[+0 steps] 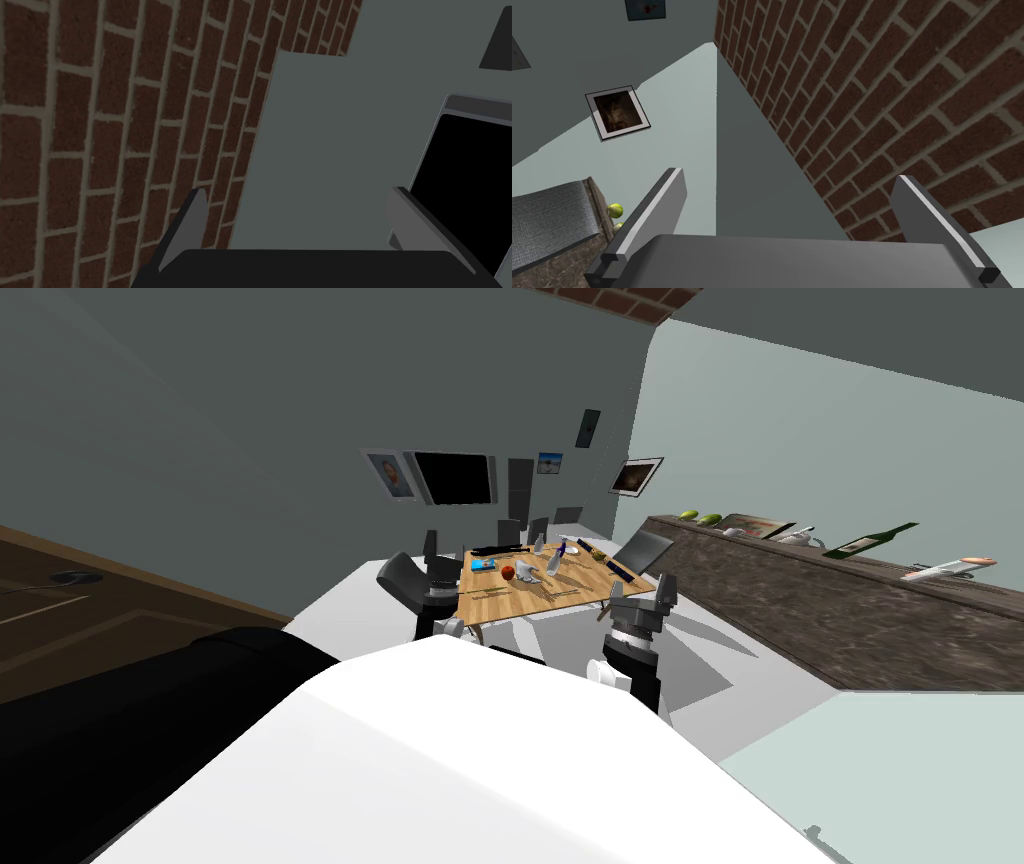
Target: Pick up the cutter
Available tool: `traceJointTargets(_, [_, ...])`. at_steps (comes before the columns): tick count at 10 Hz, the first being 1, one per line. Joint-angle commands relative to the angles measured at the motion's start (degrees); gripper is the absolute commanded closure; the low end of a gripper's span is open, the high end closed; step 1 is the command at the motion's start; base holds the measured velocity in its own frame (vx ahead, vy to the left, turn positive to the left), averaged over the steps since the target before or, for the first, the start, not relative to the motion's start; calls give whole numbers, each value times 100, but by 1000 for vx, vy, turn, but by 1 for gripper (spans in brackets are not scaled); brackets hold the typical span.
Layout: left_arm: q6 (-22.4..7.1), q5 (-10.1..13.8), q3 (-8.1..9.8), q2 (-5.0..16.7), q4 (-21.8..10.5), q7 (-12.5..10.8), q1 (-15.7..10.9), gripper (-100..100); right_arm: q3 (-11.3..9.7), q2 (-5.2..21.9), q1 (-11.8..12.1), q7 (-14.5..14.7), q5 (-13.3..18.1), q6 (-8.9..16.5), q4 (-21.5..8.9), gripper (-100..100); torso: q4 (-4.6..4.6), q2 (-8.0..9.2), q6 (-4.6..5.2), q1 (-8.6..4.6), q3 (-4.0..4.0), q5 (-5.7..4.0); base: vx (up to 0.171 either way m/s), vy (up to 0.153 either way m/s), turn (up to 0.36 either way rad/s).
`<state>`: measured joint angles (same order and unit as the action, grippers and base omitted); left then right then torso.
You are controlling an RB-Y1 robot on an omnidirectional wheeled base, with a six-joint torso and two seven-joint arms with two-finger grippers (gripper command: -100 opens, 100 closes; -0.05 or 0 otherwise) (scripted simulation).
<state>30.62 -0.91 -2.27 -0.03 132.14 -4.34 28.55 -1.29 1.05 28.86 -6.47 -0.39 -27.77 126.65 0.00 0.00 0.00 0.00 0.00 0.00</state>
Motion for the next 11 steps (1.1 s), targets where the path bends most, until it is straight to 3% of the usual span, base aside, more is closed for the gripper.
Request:
traceJointTargets(1, [-102,5,103,199,-122,-26,-70,-100,0,0,0,0,0,0,0,0,0,0,0,0,0,0,-14,-23,0])
traceJointTargets(6, [-591,32,571,646,-705,-143,-363,-100,0,0,0,0,0,0,0,0,0,-2,1,-14,-1,-3,-3,-40,-2])
traceJointTargets(7, [-591,32,571,646,-705,-143,-363,-100,0,0,0,0,0,0,0,0,-1,-3,0,-15,-2,-3,2,-33,1])
traceJointTargets(11, [-1161,67,1120,940,-1410,-276,-723,-100,-1,-1,0,0,0,0,0,0,-2,-6,1,-17,-4,-3,9,-46,-12])
